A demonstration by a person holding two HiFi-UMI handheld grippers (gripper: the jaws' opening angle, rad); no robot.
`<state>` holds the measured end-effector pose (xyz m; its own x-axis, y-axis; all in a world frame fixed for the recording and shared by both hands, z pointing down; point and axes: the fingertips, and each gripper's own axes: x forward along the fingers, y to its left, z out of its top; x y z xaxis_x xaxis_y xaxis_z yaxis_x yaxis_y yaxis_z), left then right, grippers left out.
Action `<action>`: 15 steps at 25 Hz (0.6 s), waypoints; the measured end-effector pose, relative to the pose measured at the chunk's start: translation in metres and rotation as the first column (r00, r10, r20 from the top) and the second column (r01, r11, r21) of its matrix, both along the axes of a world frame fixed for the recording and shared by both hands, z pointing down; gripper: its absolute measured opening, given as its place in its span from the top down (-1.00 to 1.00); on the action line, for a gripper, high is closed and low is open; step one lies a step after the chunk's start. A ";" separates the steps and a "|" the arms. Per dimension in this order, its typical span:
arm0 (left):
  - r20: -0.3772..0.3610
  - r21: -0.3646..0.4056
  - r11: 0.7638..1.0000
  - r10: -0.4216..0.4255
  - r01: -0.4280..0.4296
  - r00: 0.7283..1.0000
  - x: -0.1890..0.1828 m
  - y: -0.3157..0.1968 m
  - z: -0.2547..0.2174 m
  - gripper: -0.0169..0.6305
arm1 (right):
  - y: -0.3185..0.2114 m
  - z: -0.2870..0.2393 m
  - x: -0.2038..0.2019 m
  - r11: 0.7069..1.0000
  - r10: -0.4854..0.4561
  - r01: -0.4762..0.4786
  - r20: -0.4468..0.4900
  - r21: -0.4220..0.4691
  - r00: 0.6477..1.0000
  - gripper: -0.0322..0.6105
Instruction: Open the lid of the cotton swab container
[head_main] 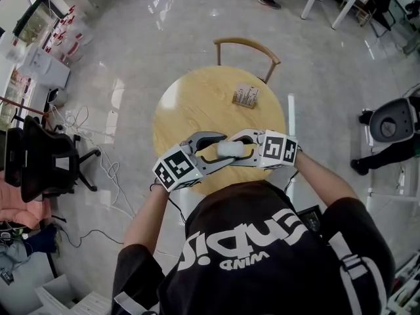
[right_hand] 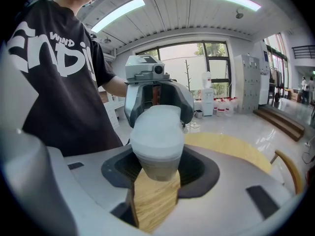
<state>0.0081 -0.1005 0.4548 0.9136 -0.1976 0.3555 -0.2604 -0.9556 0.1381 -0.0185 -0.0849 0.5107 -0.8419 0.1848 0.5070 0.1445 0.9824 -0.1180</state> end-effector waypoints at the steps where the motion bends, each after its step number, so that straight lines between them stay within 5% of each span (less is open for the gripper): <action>1: -0.001 -0.007 1.000 0.000 0.000 1.000 -0.001 0.001 0.000 0.18 | 0.001 0.000 -0.001 1.000 0.003 -0.003 0.000 0.001 1.000 0.30; 15: -0.012 -0.148 0.989 -0.023 0.021 1.000 -0.007 -0.004 0.007 0.19 | 0.000 0.005 -0.004 1.000 0.010 -0.010 -0.012 -0.016 1.000 0.30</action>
<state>0.0011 -0.1046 0.4616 0.9146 -0.1642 0.3696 -0.2783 -0.9185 0.2808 -0.0222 -0.0849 0.5156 -0.8379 0.1846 0.5137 0.1332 0.9818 -0.1355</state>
